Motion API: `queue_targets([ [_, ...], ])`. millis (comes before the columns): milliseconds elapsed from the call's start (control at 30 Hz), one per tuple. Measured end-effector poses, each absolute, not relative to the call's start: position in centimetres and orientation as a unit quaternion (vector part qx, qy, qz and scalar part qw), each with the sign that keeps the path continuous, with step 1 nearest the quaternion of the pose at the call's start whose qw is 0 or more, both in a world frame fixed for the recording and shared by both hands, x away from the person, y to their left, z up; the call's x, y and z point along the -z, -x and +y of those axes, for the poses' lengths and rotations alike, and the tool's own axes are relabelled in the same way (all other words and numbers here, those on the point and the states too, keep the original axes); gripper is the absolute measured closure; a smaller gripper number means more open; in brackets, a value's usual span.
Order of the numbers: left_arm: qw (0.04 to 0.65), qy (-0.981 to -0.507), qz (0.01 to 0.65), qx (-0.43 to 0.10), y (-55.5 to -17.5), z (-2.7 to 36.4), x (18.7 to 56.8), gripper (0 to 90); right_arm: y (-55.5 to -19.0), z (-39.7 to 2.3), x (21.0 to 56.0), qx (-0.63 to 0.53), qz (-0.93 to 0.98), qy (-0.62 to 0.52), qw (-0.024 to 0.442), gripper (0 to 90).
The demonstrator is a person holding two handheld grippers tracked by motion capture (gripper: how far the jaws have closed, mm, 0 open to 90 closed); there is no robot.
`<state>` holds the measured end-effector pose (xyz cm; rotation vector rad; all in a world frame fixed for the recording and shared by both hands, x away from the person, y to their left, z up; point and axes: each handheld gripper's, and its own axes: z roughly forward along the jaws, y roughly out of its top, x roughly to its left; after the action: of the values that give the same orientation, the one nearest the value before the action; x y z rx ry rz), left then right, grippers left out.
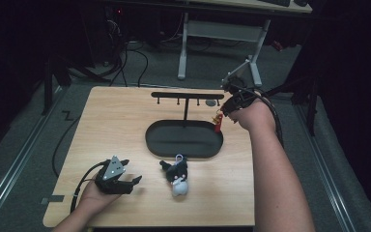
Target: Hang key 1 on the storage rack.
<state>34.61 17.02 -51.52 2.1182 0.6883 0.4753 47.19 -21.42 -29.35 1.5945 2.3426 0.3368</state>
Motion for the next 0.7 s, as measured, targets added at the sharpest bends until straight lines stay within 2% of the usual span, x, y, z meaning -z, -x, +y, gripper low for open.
queue_targets([
  [700, 0.417, -0.846, 0.276, -0.187, -34.7, 17.2, 51.6, 24.4, -49.9, -21.3, 29.6, -0.128, 0.802, -0.563, 0.152, 67.5],
])
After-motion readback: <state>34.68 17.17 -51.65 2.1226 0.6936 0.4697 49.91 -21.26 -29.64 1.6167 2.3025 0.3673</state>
